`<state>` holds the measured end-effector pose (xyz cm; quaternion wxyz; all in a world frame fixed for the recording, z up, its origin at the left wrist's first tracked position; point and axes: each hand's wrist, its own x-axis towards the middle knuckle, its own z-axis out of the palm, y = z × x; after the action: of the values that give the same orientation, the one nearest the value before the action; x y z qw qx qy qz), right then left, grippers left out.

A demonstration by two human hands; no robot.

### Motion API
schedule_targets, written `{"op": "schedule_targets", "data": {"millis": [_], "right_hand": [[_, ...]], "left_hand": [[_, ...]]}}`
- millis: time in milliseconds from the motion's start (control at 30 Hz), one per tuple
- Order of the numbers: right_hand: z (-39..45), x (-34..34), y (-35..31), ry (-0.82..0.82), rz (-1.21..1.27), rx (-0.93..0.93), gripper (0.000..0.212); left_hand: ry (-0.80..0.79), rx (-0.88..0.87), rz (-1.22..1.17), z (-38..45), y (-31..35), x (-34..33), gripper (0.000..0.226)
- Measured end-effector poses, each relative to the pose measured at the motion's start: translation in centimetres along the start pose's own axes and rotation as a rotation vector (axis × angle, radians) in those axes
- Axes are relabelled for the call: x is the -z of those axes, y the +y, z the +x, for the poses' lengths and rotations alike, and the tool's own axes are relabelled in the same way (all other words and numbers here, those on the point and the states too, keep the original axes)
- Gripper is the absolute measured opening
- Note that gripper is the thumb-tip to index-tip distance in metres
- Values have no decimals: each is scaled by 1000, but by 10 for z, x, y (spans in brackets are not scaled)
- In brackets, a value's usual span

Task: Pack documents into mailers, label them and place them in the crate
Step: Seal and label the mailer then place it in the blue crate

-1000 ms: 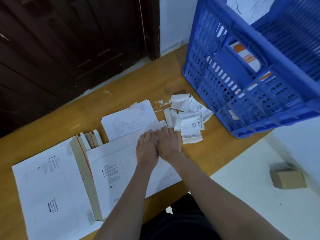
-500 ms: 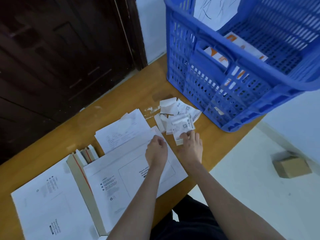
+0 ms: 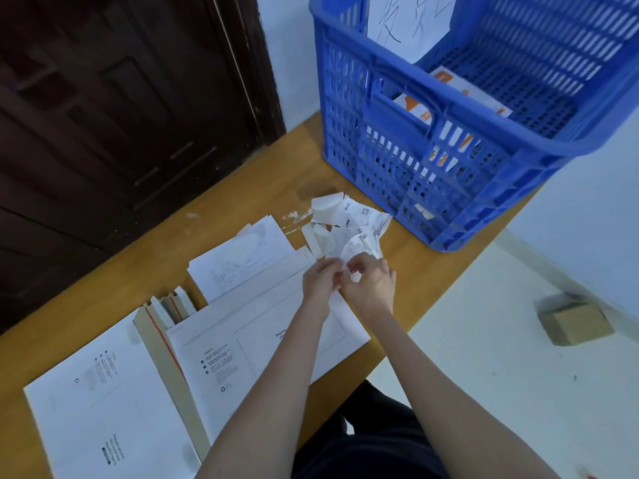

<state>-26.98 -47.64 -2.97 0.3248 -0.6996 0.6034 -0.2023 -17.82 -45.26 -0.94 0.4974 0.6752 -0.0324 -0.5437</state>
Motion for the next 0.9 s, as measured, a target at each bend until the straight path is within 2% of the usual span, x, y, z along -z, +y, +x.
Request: {"op": "schedule_targets", "data": {"millis": [133,300,433,567,667,733,833,900], "right_hand": [[0,2,-15,-51,284,-113,11],[0,2,-36,-59,388,-146,7],[3,3,-49,-93,370,-125,10],[13,6,-56,-87,488,-295,7],[15,6,-61,-126,465,-303,16],[12,2,-66,-139,400,-248,21],[2,-7,-73,-149,282,-163,25],[-4,-11,-75,-132,259,-135,26]], "left_hand": [[-5,-47,6,-2,4,12,17],[11,-75,-15,-8,13,25,18],[-30,-90,-74,-13,20,35,17],[-3,-48,-206,-14,27,41,14],[47,5,-229,-19,31,38,15],[79,35,-169,-21,34,31,32],[218,-23,91,-19,32,19,56],[323,-72,189,-21,31,16,48]]}}
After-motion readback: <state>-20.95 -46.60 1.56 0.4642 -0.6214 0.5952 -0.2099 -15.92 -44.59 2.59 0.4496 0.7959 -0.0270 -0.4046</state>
